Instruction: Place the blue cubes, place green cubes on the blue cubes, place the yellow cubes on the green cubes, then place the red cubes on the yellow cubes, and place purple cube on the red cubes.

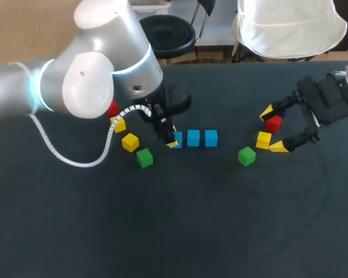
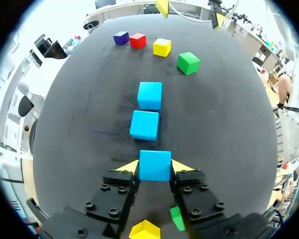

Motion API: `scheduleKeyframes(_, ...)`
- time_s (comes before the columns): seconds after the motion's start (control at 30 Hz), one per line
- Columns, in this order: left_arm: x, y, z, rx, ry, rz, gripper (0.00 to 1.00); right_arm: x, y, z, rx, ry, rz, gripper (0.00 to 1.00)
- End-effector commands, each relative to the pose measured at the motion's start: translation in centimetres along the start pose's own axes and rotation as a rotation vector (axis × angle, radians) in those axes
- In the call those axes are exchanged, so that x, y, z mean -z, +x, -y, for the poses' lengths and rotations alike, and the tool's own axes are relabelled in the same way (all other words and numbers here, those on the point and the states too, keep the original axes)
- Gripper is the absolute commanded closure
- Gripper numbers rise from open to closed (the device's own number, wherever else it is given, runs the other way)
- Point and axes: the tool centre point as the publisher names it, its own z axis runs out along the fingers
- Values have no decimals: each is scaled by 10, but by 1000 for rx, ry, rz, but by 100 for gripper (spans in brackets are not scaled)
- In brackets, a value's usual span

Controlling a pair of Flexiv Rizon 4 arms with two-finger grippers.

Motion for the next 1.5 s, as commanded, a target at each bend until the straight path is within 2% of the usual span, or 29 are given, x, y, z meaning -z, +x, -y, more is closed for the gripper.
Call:
scheduleKeyframes(0.03, 0, 0, 0, 5, 0, -3, 100, 0, 0, 0, 1, 0, 2, 0)
scheduleKeyframes(0.6, 7, 0, 1, 28, -9, 44, 100, 0, 0, 0, 1, 0, 2, 0)
scheduleKeyframes(1.5, -2, 1, 3, 41, 10, 51, 100, 0, 0, 0, 1, 0, 2, 0)
